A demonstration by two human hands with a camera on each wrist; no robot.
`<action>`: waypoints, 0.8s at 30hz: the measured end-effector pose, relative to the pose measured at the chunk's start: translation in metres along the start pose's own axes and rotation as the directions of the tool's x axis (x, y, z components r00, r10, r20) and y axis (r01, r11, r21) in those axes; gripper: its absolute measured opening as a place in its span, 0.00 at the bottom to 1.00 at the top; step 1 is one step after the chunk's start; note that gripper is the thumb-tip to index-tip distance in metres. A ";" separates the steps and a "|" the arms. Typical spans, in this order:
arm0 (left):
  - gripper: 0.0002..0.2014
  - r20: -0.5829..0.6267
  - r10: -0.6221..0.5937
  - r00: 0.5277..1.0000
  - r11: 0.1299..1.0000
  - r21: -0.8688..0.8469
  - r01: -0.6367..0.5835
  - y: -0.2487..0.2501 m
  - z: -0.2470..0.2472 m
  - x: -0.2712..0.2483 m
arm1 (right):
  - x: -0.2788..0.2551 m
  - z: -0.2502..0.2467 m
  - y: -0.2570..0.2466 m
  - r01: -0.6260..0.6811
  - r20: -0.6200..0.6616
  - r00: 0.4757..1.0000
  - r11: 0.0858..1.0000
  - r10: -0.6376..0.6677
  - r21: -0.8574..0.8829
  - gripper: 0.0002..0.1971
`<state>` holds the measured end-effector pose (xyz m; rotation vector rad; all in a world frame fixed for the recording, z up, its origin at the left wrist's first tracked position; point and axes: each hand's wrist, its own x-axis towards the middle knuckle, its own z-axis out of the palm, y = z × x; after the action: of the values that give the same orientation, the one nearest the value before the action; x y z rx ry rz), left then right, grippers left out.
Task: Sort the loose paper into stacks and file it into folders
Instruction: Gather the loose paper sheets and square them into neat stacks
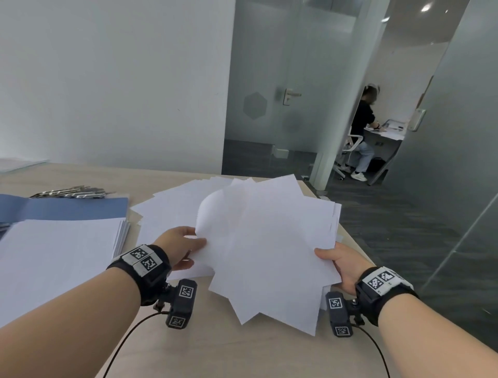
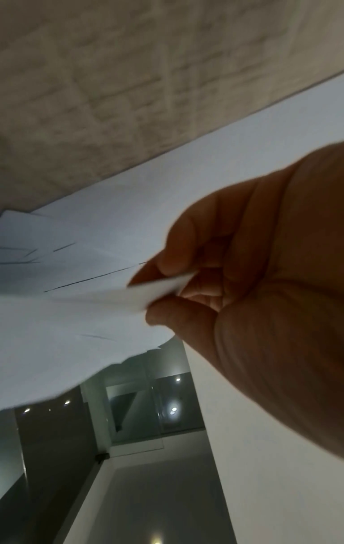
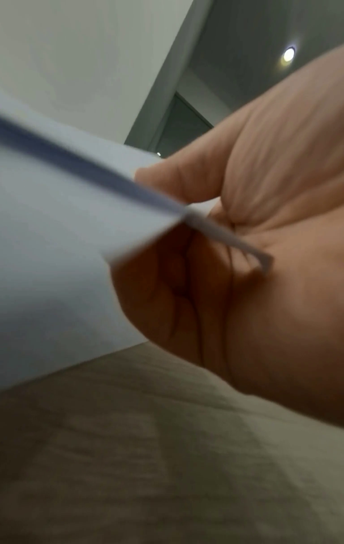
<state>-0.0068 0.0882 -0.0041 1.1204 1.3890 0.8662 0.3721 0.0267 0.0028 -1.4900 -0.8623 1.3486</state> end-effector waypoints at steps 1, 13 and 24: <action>0.11 -0.019 0.014 1.000 1.000 -0.026 -0.014 0.000 -0.002 0.001 | -0.003 -0.001 -0.001 -0.002 0.018 1.000 1.000 0.002 0.001 0.16; 0.06 -0.012 -0.075 0.997 0.958 0.275 0.076 0.010 -0.035 0.015 | -0.007 -0.016 0.004 -0.139 0.176 0.971 0.982 0.160 -0.127 0.30; 0.08 0.021 -0.166 0.986 0.816 0.564 0.125 0.013 -0.027 0.024 | 0.005 -0.002 0.004 -0.164 0.135 0.967 0.932 0.217 -0.322 0.28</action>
<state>-0.0303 0.1169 0.0045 1.4435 1.7027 0.2945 0.3744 0.0300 -0.0025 -1.7553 -1.0991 1.5548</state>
